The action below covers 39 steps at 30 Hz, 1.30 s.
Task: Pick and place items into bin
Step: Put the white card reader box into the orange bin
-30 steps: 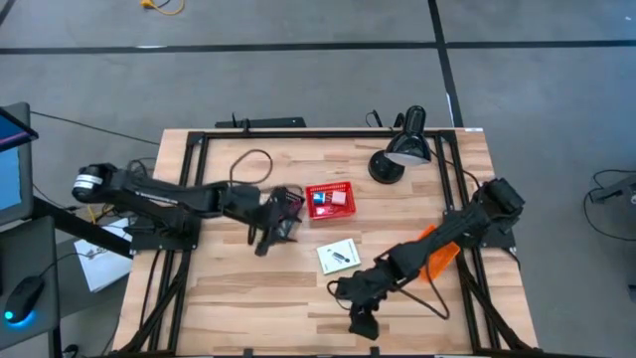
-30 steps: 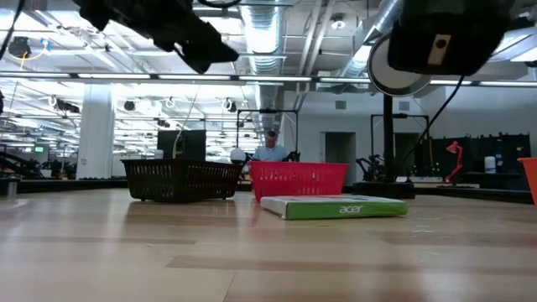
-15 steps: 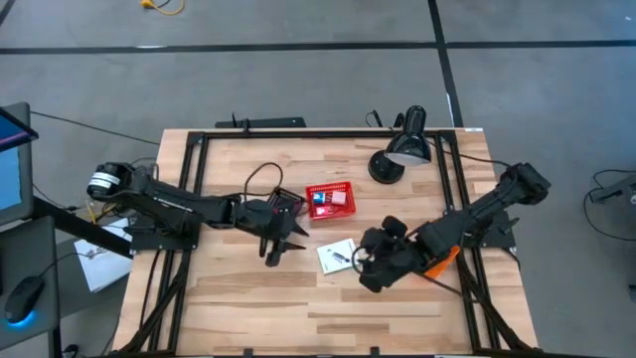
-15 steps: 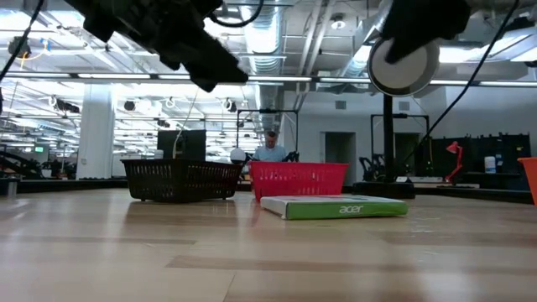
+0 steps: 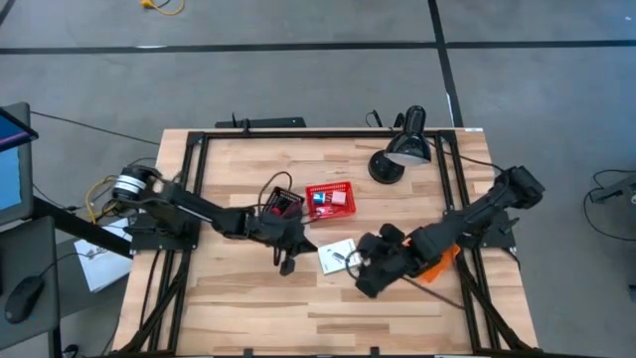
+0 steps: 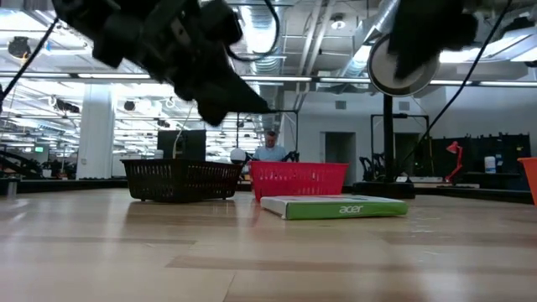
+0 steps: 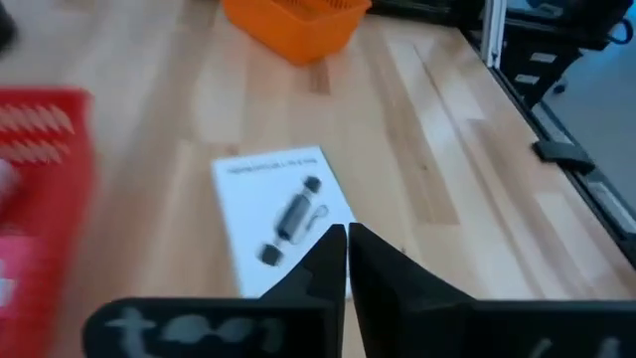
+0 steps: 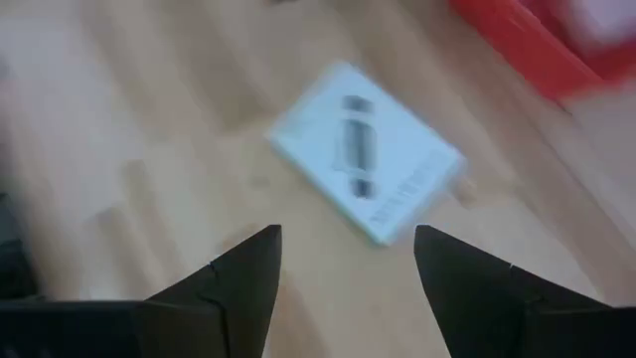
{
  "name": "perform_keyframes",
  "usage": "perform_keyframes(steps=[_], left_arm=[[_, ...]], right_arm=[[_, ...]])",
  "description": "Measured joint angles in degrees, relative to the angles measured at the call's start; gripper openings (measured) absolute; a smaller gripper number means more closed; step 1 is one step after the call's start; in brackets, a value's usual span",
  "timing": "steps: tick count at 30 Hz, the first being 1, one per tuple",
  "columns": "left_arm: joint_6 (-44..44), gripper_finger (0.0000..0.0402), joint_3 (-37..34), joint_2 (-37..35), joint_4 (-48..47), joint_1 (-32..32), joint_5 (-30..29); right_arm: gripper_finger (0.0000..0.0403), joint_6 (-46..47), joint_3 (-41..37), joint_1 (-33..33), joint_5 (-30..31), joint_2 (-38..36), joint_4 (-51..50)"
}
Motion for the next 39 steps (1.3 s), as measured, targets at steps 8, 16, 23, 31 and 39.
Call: perform_keyframes(steps=[8,16,23,31,39], left_arm=[[-6.1,0.0000,2.4,9.9,6.5,-3.3,-3.0],[-9.8,0.0000,8.4,10.3,-7.8,-7.7,-16.5],[-16.5,0.0000,12.5,13.8,-15.0,-9.9,-23.4],[-16.6,0.0000,17.6,19.7,-17.1,-9.3,-21.2],[-18.5,0.0000,19.0,21.3,-20.4,-10.2,-22.3]], right_arm=[[0.0225,6.9,0.1,-5.9,-5.8,7.4,-2.6],[0.0225,6.4,-0.3,-10.4,-10.1,11.3,-5.0],[0.0225,3.4,-4.1,-14.1,-12.5,8.6,1.8],[0.0225,5.3,-11.9,-15.3,-15.2,2.4,12.9],[0.0225,9.5,-19.5,-14.1,-16.1,3.0,22.3]])
